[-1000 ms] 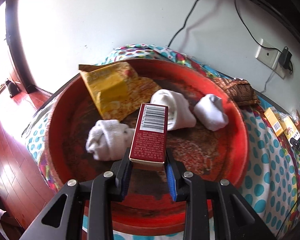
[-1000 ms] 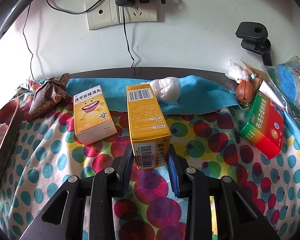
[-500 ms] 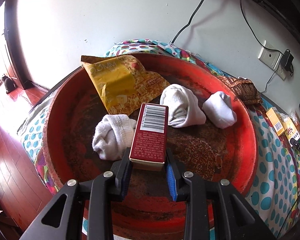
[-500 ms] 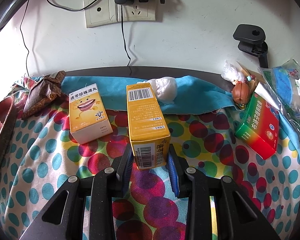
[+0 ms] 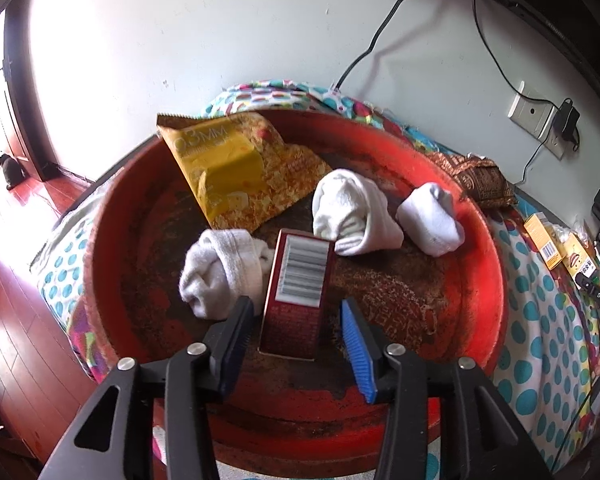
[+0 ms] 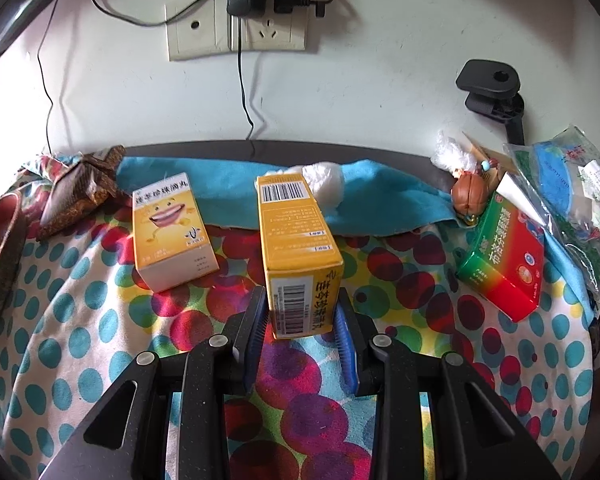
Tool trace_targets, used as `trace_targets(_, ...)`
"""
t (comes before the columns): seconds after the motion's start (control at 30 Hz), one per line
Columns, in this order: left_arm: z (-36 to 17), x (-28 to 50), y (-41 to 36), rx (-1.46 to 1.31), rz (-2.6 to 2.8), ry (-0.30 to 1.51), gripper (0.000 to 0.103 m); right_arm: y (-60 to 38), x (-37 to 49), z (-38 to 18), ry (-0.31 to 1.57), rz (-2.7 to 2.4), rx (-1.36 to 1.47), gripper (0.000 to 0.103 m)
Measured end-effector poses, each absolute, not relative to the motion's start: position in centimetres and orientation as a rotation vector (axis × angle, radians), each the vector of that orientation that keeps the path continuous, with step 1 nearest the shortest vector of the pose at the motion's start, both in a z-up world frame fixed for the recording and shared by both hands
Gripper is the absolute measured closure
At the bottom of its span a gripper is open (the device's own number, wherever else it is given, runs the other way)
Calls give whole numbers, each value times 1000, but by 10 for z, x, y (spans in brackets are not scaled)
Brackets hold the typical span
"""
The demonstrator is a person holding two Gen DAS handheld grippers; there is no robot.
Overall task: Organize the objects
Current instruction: 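Carry the red box into the red tray and open the left gripper while the right holds the yellow box, then carry the tall yellow box into the red tray and open the right gripper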
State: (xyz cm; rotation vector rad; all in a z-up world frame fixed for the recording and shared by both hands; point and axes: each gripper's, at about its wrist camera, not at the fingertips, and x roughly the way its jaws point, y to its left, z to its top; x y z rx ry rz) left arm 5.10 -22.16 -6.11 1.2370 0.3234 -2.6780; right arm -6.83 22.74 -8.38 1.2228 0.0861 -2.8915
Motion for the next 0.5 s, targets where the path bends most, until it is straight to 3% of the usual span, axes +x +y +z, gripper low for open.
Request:
trace_targets(0.23, -53, 53, -222, 1177, -2699, 295, 50, 222, -64, -79, 145, -2903, 1200, 73)
trace_targets(0.5, -52, 53, -222, 1175, -2716, 307, 50, 217, -43, -62, 70, -2886, 1159, 73)
